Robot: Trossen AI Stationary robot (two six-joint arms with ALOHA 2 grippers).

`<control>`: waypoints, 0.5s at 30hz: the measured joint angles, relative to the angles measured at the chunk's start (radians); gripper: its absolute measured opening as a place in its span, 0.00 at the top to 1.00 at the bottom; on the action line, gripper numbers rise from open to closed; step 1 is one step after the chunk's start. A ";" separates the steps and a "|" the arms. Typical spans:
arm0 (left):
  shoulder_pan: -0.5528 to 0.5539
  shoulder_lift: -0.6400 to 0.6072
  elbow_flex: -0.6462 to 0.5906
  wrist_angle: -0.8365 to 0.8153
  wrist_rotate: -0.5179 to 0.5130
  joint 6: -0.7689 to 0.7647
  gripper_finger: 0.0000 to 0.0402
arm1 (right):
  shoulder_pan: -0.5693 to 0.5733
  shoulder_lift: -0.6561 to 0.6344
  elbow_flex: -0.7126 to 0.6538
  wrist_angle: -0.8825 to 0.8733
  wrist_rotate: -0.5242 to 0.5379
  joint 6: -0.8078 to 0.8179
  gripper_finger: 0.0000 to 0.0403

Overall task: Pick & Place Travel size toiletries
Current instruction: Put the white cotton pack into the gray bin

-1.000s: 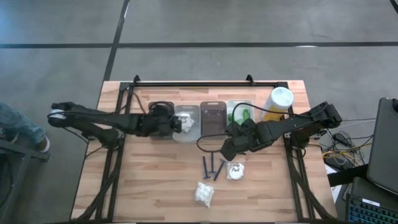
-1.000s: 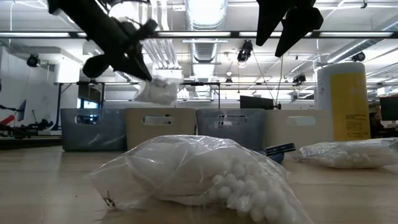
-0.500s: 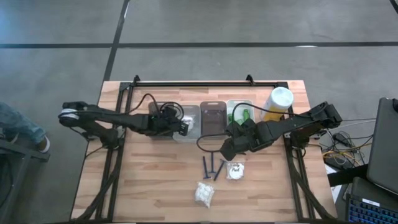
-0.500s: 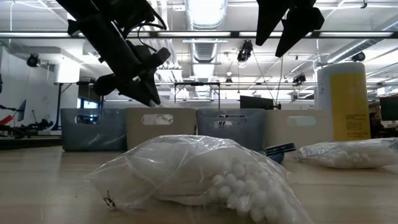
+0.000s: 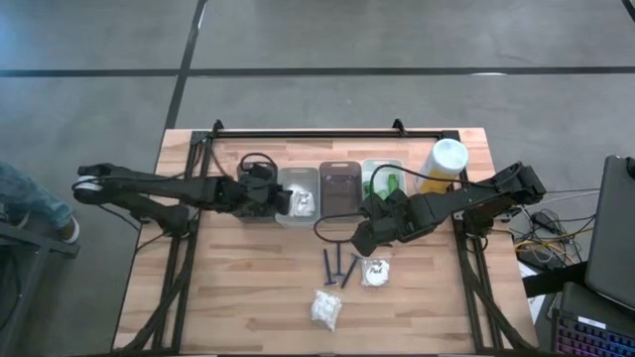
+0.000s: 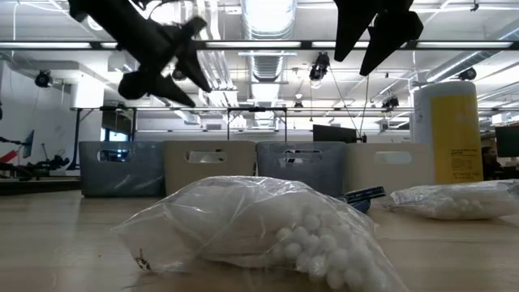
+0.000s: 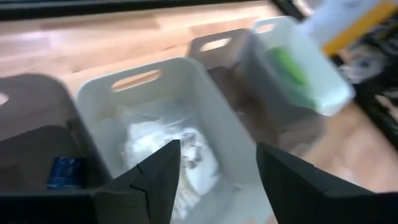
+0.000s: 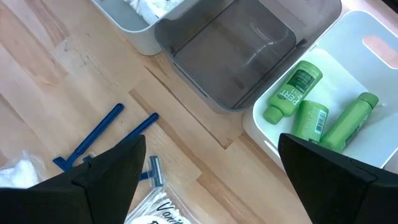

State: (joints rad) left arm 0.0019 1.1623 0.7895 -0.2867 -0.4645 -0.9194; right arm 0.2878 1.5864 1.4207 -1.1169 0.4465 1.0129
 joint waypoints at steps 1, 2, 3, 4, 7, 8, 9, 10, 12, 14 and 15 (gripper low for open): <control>-0.008 -0.020 0.000 0.000 0.007 0.014 0.46 | 0.000 0.000 -0.003 0.001 0.000 -0.001 0.10; -0.017 -0.040 0.000 0.001 0.014 0.026 0.46 | 0.000 0.000 -0.006 0.002 0.000 -0.002 0.10; -0.027 -0.058 0.000 0.001 0.025 0.034 0.46 | 0.000 0.000 -0.011 0.003 0.000 -0.001 0.10; -0.037 -0.074 0.000 0.001 0.040 0.036 0.46 | 0.000 0.000 -0.018 0.007 0.000 0.001 0.10; -0.075 -0.109 0.000 0.002 0.077 0.025 0.46 | 0.002 0.000 -0.034 0.017 -0.010 0.028 0.10; -0.093 -0.116 0.000 0.002 0.085 0.008 0.46 | 0.002 0.000 -0.039 0.027 -0.023 0.032 0.10; -0.114 -0.120 0.000 0.003 0.085 -0.011 0.46 | 0.003 0.000 -0.042 0.040 -0.041 0.032 0.10; -0.137 -0.123 0.000 0.003 0.083 -0.033 0.46 | 0.005 0.000 -0.046 0.055 -0.064 0.029 0.10; -0.186 -0.120 0.000 0.003 0.066 -0.075 0.46 | 0.012 0.000 -0.049 0.081 -0.102 0.009 0.10; -0.240 -0.109 0.000 0.006 0.032 -0.110 0.47 | 0.027 0.000 -0.052 0.115 -0.122 -0.007 0.10; -0.269 -0.101 0.000 0.007 0.012 -0.130 0.47 | 0.035 0.000 -0.052 0.126 -0.131 -0.013 0.10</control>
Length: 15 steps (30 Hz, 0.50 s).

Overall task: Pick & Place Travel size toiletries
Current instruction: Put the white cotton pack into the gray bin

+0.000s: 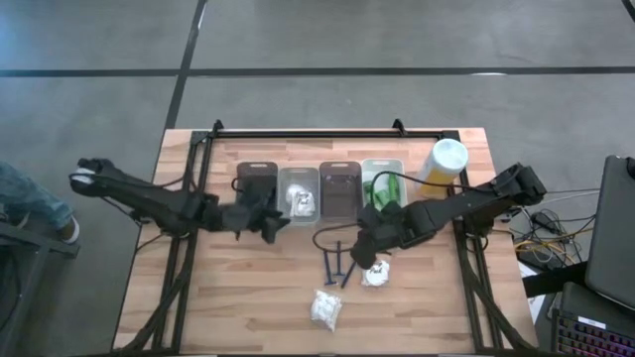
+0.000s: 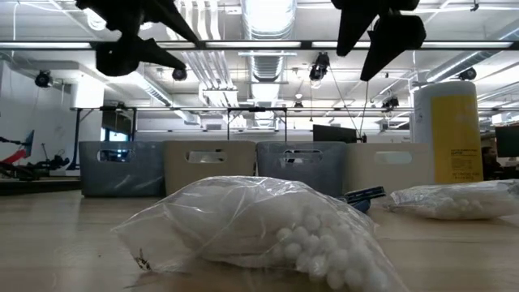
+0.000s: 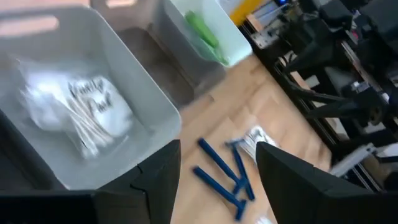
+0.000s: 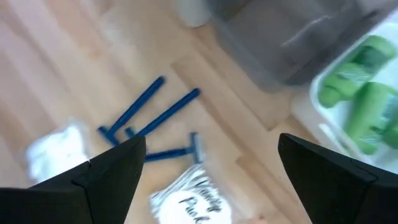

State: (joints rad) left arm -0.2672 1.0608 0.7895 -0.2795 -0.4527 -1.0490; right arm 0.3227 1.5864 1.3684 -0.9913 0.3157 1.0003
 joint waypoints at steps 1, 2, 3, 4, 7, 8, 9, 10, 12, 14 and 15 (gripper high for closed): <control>-0.027 0.008 -0.001 0.006 -0.020 -0.018 0.47 | 0.009 0.000 0.000 0.006 -0.004 -0.003 0.10; -0.053 0.014 -0.001 0.012 -0.038 -0.037 0.47 | 0.020 0.000 -0.001 0.012 -0.006 -0.003 0.10; -0.079 0.022 -0.001 0.019 -0.056 -0.055 0.47 | 0.031 0.000 -0.002 0.017 -0.006 0.001 0.10; -0.103 0.029 -0.001 0.026 -0.069 -0.074 0.47 | 0.043 0.000 -0.002 0.020 -0.006 0.015 0.10; -0.166 0.061 -0.002 0.047 -0.089 -0.136 0.47 | 0.084 0.000 -0.009 0.038 -0.006 0.059 0.10; -0.183 0.074 -0.002 0.054 -0.091 -0.157 0.47 | 0.099 0.000 -0.012 0.052 -0.006 0.069 0.10; -0.198 0.089 -0.002 0.067 -0.093 -0.176 0.47 | 0.113 0.000 -0.018 0.069 -0.005 0.078 0.10; -0.214 0.105 -0.002 0.085 -0.094 -0.188 0.47 | 0.126 0.000 -0.024 0.090 -0.005 0.090 0.10; -0.241 0.143 -0.002 0.120 -0.090 -0.211 0.47 | 0.151 0.000 -0.044 0.150 -0.004 0.107 0.10; -0.262 0.183 -0.002 0.171 -0.075 -0.223 0.47 | 0.173 0.000 -0.069 0.230 -0.003 0.123 0.10; -0.269 0.203 -0.002 0.200 -0.059 -0.226 0.47 | 0.182 0.000 -0.082 0.272 -0.003 0.128 0.10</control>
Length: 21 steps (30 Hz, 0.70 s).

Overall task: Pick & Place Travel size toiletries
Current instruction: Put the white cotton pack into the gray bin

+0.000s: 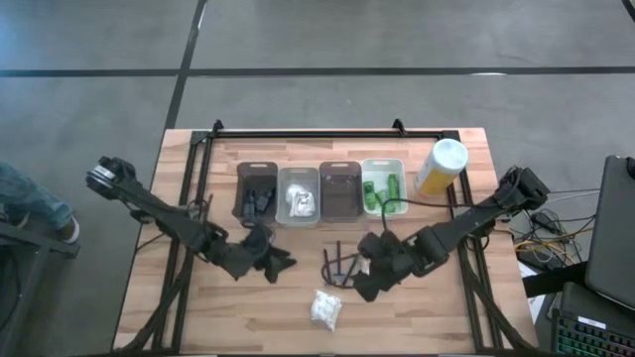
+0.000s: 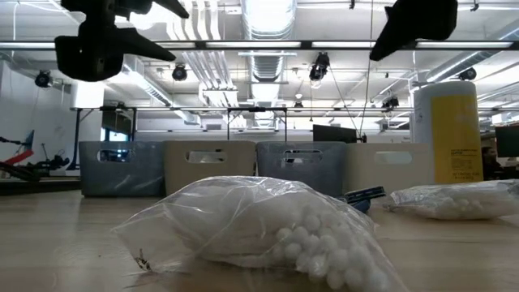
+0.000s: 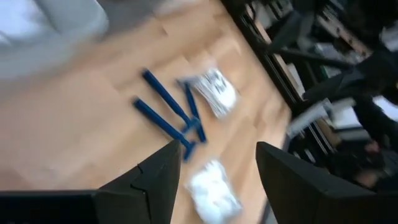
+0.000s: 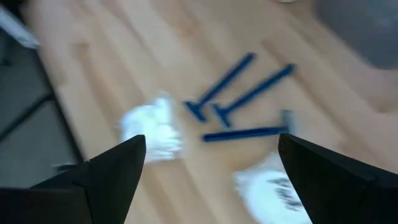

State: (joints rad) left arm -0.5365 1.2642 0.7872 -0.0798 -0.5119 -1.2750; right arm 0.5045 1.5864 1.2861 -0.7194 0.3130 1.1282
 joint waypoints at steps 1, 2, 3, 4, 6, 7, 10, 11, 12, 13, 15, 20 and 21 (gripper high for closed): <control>-0.006 0.020 0.000 0.030 0.016 -0.001 0.47 | 0.008 0.000 -0.014 0.045 0.000 0.003 0.10; -0.010 0.040 0.000 0.060 0.038 -0.002 0.47 | 0.014 0.000 -0.029 0.093 0.000 0.003 0.10; -0.014 0.061 0.000 0.087 0.059 -0.001 0.47 | 0.018 0.000 -0.048 0.147 0.000 0.003 0.10; -0.015 0.082 0.000 0.111 0.083 -0.002 0.47 | 0.022 0.000 -0.066 0.201 0.000 0.001 0.10; -0.015 0.121 0.000 0.140 0.136 -0.011 0.47 | 0.026 0.000 -0.099 0.302 0.000 -0.001 0.10; -0.015 0.140 0.000 0.142 0.168 -0.027 0.47 | 0.028 0.000 -0.117 0.351 0.000 0.005 0.10; -0.015 0.196 -0.002 0.131 0.268 -0.084 0.47 | 0.028 0.000 -0.174 0.471 0.000 0.049 0.10; -0.015 0.215 -0.003 0.130 0.289 -0.090 0.47 | 0.028 0.000 -0.194 0.509 0.000 0.070 0.10; -0.015 0.232 -0.003 0.132 0.304 -0.093 0.47 | 0.028 0.000 -0.215 0.549 -0.001 0.089 0.10; -0.018 0.247 -0.002 0.132 0.318 -0.094 0.47 | 0.029 0.000 -0.236 0.587 -0.001 0.104 0.10; -0.024 0.274 -0.002 0.142 0.330 -0.096 0.47 | 0.032 0.000 -0.275 0.657 -0.001 0.138 0.10; -0.038 0.318 -0.005 0.138 0.377 -0.119 0.47 | 0.035 0.000 -0.343 0.811 -0.001 0.237 0.10; -0.043 0.324 -0.006 0.136 0.378 -0.118 0.47 | 0.035 0.000 -0.353 0.835 0.000 0.249 0.10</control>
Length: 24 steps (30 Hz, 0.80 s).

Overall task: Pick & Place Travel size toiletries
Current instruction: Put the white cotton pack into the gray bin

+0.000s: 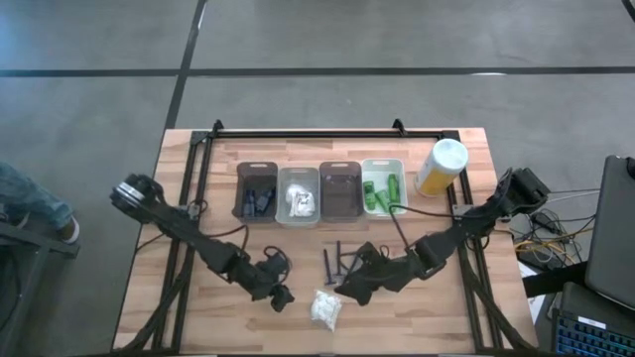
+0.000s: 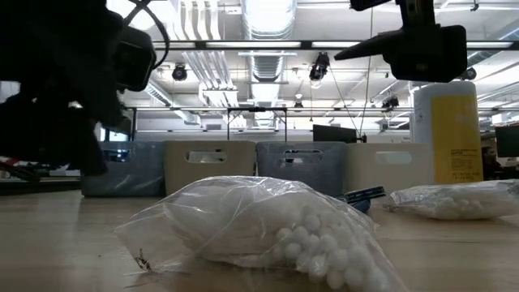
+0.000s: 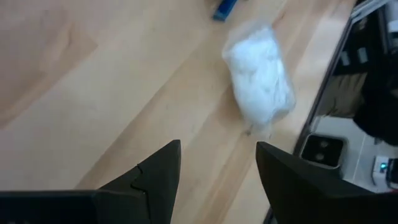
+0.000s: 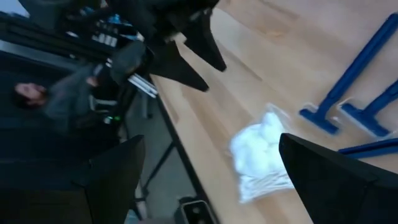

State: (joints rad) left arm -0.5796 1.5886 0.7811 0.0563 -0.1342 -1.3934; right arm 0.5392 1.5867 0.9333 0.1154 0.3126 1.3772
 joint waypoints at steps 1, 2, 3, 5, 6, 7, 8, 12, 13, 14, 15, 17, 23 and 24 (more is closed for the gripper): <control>-0.006 0.004 0.000 0.001 0.002 0.003 0.47 | 0.000 0.000 -0.007 0.021 0.000 0.006 0.10; -0.012 0.006 0.000 0.001 0.002 0.008 0.47 | 0.000 0.000 -0.011 0.032 0.000 0.009 0.10; -0.016 0.006 0.000 0.001 -0.005 0.016 0.47 | 0.000 0.000 -0.011 0.037 0.000 0.007 0.10; -0.020 0.005 0.000 0.001 -0.026 0.026 0.47 | 0.000 0.000 -0.010 0.044 0.000 -0.007 0.10; -0.020 0.004 0.000 -0.007 -0.042 0.027 0.47 | 0.000 0.000 -0.008 0.044 0.000 -0.013 0.10; -0.019 0.002 0.000 -0.014 -0.053 0.027 0.47 | 0.000 0.000 -0.004 0.048 0.000 -0.013 0.10; -0.018 0.002 0.000 -0.013 -0.061 0.028 0.47 | 0.000 0.000 0.000 0.050 0.002 -0.014 0.10; -0.018 0.004 0.000 -0.013 -0.068 0.040 0.47 | 0.000 0.000 0.023 0.054 0.100 -0.015 0.10; -0.018 0.004 0.000 -0.015 -0.068 0.053 0.47 | 0.000 0.000 0.029 0.054 0.144 -0.009 0.10; -0.018 0.004 0.000 -0.018 -0.068 0.074 0.47 | -0.001 0.000 0.034 0.053 0.185 0.007 0.10; -0.018 0.004 0.000 -0.019 -0.068 0.097 0.47 | -0.001 0.000 0.040 0.054 0.223 0.020 0.10; -0.018 0.004 0.000 -0.020 -0.068 0.139 0.47 | -0.002 0.000 0.053 0.055 0.271 0.041 0.10; -0.026 0.004 0.000 -0.019 -0.047 0.184 0.47 | 0.015 0.000 0.096 0.057 0.259 0.085 0.10; -0.027 0.004 0.000 -0.020 -0.042 0.196 0.47 | 0.021 0.000 0.103 0.056 0.259 0.084 0.10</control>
State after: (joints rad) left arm -0.6062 1.5929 0.7807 0.0368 -0.1761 -1.1973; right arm 0.5603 1.5867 1.0367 0.1718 0.5713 1.4613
